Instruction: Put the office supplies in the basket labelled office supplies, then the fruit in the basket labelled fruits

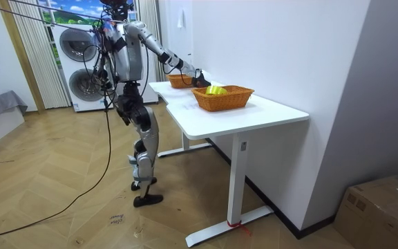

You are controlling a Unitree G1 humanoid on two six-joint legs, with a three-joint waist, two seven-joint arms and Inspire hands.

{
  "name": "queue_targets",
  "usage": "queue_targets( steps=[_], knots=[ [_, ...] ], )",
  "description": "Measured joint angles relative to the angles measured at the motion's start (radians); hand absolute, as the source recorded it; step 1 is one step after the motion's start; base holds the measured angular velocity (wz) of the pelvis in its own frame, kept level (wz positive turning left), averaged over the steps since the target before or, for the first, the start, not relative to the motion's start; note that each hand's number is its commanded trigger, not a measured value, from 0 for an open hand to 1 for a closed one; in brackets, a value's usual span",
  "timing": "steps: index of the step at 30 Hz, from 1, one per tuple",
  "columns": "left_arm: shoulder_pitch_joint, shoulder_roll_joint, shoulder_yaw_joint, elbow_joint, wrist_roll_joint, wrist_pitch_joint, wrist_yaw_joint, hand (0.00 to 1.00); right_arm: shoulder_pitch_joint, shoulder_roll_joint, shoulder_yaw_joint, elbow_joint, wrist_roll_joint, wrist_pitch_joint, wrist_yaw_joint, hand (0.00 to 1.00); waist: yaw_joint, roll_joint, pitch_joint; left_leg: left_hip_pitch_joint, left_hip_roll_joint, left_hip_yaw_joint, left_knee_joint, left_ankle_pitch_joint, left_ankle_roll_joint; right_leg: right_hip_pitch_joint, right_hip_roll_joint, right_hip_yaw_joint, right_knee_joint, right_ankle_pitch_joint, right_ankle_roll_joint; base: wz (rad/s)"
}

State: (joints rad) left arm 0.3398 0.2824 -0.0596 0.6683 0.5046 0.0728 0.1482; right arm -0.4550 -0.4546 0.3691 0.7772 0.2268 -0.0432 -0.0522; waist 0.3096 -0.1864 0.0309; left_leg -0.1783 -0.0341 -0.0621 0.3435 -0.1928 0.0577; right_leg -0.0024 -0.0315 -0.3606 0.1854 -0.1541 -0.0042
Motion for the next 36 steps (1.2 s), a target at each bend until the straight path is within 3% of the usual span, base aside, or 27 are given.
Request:
queue_targets(
  steps=[26,33,36],
  knots=[
    [0.002,0.003,0.000,0.021,-0.001,0.000,-0.001,0.00,0.007,0.000,0.002,-0.007,0.007,-0.002,0.074,1.00,-0.003,-0.004,0.0003,0.017,0.001,0.003,-0.005,-0.001,-0.001,0.013,-0.001,0.001,0.000,0.000,0.000,0.00],
    [0.004,0.003,0.001,0.020,-0.023,-0.001,0.007,0.00,0.014,0.000,0.001,-0.013,0.006,0.001,0.089,1.00,-0.008,-0.007,-0.0043,0.031,0.001,0.004,-0.005,-0.003,-0.001,0.024,-0.001,0.001,-0.001,0.000,0.000,-0.01],
    [0.003,-0.013,0.030,0.025,-0.042,0.000,0.019,0.00,0.045,0.000,-0.017,-0.075,0.000,0.015,0.100,1.00,-0.020,0.000,-0.0044,0.042,0.002,0.006,-0.005,-0.004,-0.001,0.037,-0.001,0.003,-0.003,0.000,0.000,-0.01]
  ],
)
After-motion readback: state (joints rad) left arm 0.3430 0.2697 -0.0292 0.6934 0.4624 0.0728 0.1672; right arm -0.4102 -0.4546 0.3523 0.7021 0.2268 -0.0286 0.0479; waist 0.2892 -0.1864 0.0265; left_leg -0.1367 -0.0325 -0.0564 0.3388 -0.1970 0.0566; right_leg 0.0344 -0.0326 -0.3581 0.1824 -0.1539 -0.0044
